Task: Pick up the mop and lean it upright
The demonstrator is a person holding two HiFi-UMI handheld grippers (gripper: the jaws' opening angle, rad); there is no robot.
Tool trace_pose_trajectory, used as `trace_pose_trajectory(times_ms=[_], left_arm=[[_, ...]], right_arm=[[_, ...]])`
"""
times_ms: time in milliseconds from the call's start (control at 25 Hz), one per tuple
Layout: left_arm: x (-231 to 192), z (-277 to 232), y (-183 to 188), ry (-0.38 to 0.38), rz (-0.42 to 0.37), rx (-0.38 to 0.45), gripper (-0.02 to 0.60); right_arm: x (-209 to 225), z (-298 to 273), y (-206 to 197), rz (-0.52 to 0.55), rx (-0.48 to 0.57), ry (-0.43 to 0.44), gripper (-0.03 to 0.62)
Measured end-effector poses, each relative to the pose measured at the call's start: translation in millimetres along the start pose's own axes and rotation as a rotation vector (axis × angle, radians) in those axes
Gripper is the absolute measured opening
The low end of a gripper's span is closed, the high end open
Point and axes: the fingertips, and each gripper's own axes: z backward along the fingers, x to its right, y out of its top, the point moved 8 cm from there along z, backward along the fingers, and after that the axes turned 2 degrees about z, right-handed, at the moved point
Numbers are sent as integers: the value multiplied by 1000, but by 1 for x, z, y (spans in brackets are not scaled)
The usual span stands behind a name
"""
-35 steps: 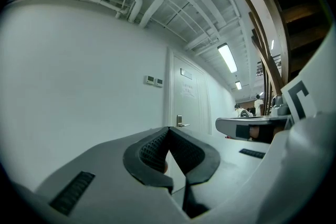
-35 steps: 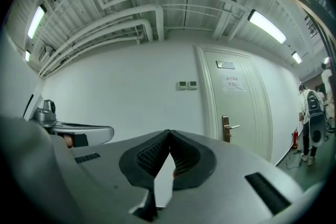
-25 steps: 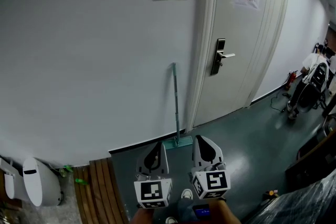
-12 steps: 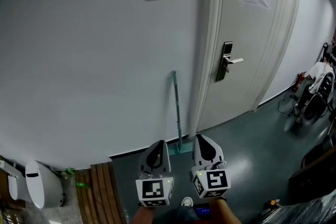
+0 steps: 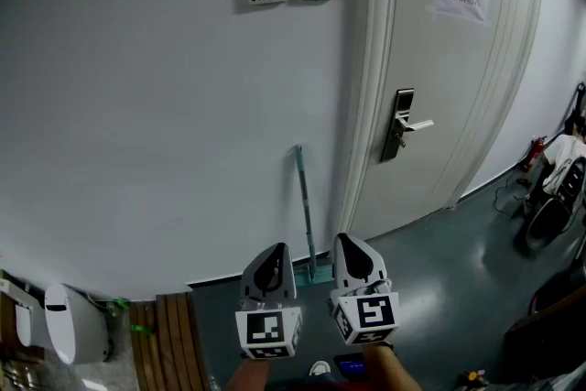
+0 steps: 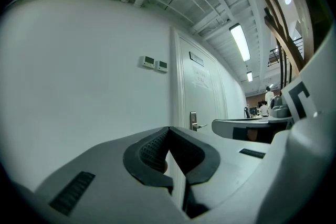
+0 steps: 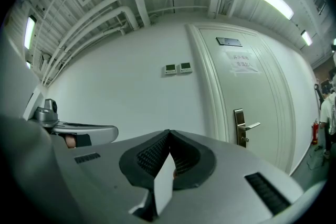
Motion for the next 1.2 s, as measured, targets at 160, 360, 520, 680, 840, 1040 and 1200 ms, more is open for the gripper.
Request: trace_pose_trajectory(times_ms=[160, 360, 520, 680, 840, 1040, 1200], left_arm=[[6, -28, -3, 16, -15, 6, 14], [3, -52, -5, 32, -24, 3, 14], [-8, -75, -7, 26, -26, 0, 14], [-23, -102, -14, 6, -23, 5, 14], [-46, -130, -15, -11, -20, 9, 14], [-82, -170, -9, -41, -23, 14, 14], [-107, -204, -5, -68, -29, 20, 14]], right_arm=[[21, -19, -2, -2, 5, 18, 15], [40, -40, -6, -8, 6, 19, 15], [43, -63, -12, -6, -6, 17, 15], [46, -90, -18, 3, -2, 3, 15], [44, -124, -21, 18, -6, -13, 15], [40, -174, -17, 33, -3, -44, 15], [34, -210, -19, 35, -8, -61, 15]])
